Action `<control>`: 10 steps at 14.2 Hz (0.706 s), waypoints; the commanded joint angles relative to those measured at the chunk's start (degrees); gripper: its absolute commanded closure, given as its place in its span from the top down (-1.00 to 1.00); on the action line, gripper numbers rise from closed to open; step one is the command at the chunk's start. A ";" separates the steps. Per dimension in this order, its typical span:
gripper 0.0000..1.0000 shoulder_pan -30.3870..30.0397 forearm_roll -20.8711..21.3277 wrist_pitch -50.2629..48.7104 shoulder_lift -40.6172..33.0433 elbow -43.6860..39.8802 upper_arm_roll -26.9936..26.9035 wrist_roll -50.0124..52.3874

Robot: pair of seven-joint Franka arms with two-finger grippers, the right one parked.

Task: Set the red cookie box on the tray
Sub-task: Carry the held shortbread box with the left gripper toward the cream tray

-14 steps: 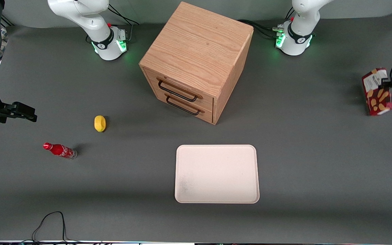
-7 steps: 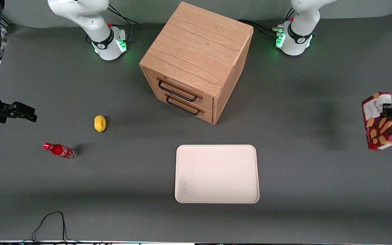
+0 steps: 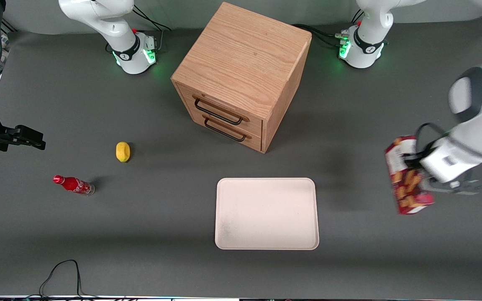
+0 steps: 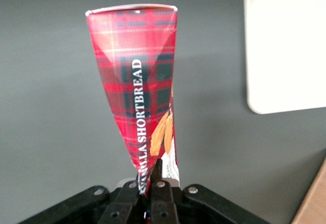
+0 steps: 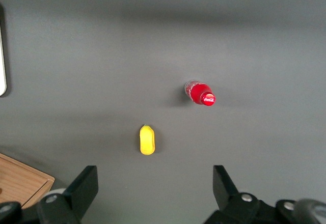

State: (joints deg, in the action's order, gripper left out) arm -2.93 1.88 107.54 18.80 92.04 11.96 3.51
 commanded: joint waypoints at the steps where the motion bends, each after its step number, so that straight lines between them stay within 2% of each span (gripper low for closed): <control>1: -1.00 8.27 -0.21 -1.37 10.96 -11.33 -4.13 7.28; 4: -1.00 15.13 -0.47 -1.28 18.53 -18.72 -6.95 8.18; 6: -1.00 16.90 -0.56 -1.55 22.14 -22.60 -7.13 11.85; 10: -1.00 19.63 -0.73 1.78 27.07 -24.89 -7.04 16.95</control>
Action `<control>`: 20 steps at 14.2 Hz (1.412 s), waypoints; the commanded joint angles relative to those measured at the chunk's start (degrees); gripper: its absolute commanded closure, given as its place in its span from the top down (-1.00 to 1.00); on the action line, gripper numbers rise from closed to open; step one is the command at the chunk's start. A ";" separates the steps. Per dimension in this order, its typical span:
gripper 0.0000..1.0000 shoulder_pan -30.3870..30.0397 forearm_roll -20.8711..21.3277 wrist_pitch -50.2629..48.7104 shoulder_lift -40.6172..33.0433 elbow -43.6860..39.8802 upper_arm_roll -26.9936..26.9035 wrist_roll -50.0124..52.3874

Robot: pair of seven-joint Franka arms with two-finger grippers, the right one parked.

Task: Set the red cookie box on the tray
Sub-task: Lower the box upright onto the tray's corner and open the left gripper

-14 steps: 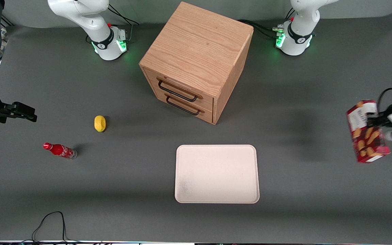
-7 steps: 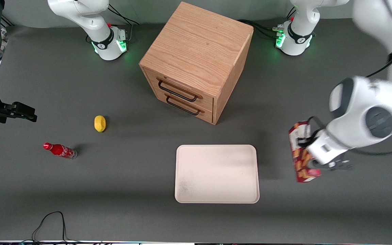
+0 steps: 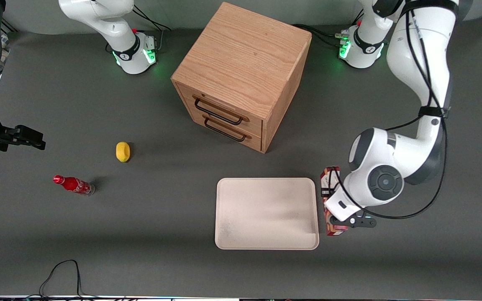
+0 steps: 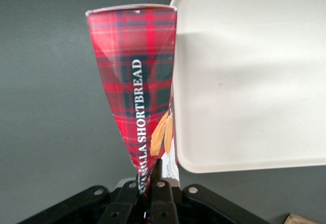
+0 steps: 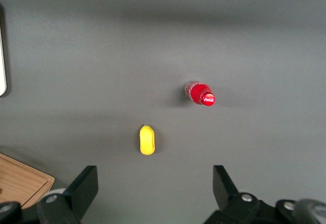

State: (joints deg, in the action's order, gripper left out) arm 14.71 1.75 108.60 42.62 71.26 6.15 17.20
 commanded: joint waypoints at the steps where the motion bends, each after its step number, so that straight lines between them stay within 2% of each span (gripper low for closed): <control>1: -1.00 2.60 -0.61 2.04 4.30 -4.73 -1.23 4.24; 4: -1.00 4.54 -0.61 2.40 7.29 -8.15 -1.23 4.69; 8: -1.00 5.51 -0.96 4.24 8.79 -7.81 -1.32 5.13; 9: -0.52 5.51 -0.96 4.60 8.79 -7.63 -1.41 5.04; 10: 0.90 5.59 -0.87 5.03 8.79 -7.46 -1.50 5.13; 11: 1.00 5.86 -0.87 5.21 8.70 -7.46 -1.50 5.04; 15: 1.00 5.25 -0.87 3.20 4.50 -6.50 -2.11 4.52; 17: 1.00 3.58 -0.87 2.14 -2.42 -1.77 -2.11 3.29; 20: 1.00 -2.30 -1.31 0.14 -16.73 9.91 -2.11 0.91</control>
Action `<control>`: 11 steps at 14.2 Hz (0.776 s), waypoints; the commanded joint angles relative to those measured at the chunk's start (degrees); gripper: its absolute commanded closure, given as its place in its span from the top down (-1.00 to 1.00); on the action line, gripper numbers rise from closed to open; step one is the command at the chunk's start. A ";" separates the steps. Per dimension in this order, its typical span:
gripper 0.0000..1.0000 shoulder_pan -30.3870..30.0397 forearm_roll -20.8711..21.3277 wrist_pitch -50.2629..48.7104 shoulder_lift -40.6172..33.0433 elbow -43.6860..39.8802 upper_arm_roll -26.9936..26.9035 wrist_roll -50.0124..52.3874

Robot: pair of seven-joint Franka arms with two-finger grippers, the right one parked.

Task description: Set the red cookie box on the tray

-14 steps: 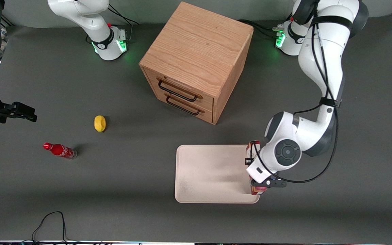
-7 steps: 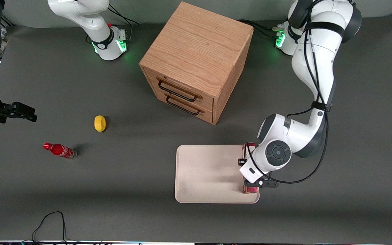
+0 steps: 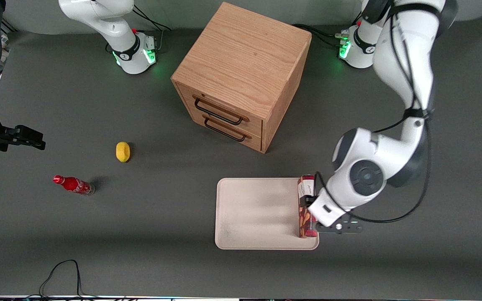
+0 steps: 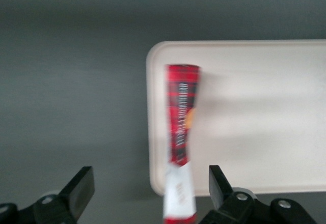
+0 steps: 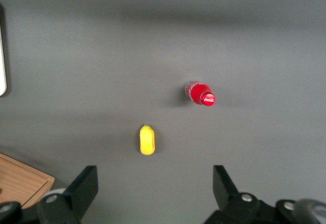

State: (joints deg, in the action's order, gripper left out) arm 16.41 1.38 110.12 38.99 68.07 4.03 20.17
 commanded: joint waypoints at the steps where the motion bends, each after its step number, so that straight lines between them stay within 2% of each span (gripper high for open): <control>1: 1.00 -6.20 -1.12 -4.27 -17.41 16.02 0.01 -2.33; 3: 1.00 -11.81 -0.86 -8.24 -25.85 23.48 -0.08 -10.10; 4: 1.00 -15.32 -0.85 -8.43 -29.98 28.21 -0.60 -16.33; 6: 1.00 -20.52 -0.68 -8.61 -37.02 35.09 -1.13 -22.08; 8: 1.00 -22.74 -0.50 -10.88 -42.04 37.83 -1.13 -25.25; 11: 1.00 -23.18 -0.42 -14.66 -45.92 37.58 -1.13 -27.29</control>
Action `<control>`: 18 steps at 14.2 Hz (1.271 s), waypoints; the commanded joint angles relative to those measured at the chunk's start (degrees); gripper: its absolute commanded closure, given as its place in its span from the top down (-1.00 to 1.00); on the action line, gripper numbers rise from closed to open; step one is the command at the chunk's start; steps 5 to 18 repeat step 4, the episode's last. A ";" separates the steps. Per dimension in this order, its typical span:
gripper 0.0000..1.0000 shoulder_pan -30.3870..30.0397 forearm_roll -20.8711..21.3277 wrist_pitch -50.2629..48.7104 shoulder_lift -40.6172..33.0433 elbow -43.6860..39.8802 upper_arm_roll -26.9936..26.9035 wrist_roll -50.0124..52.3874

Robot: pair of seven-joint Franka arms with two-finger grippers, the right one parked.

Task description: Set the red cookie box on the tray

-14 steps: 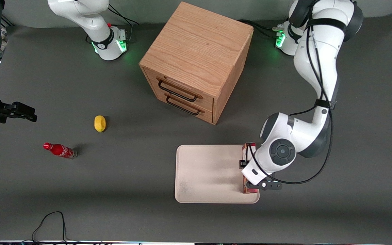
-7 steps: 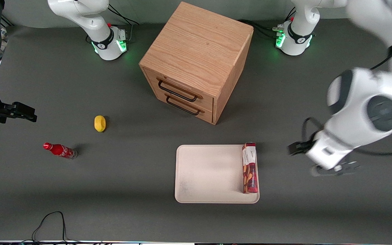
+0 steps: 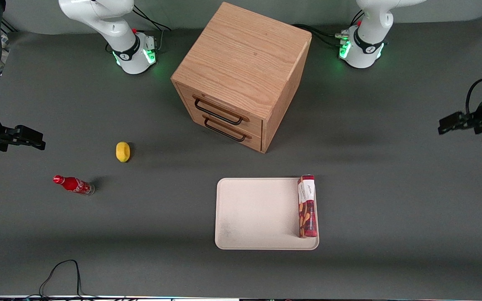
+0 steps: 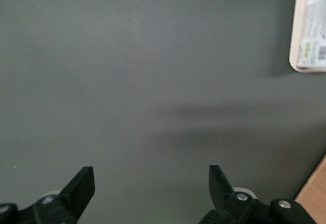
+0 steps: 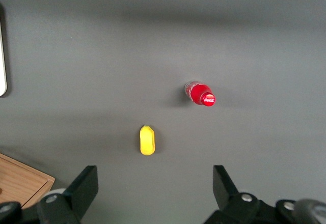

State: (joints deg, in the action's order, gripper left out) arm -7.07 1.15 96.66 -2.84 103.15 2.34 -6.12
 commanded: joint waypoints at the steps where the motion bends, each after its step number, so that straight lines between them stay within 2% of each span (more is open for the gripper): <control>1: 1.00 0.31 -0.18 -2.43 -4.54 2.14 0.56 -1.09; 18: 1.00 0.48 -0.10 -4.55 -5.07 0.91 0.91 -1.53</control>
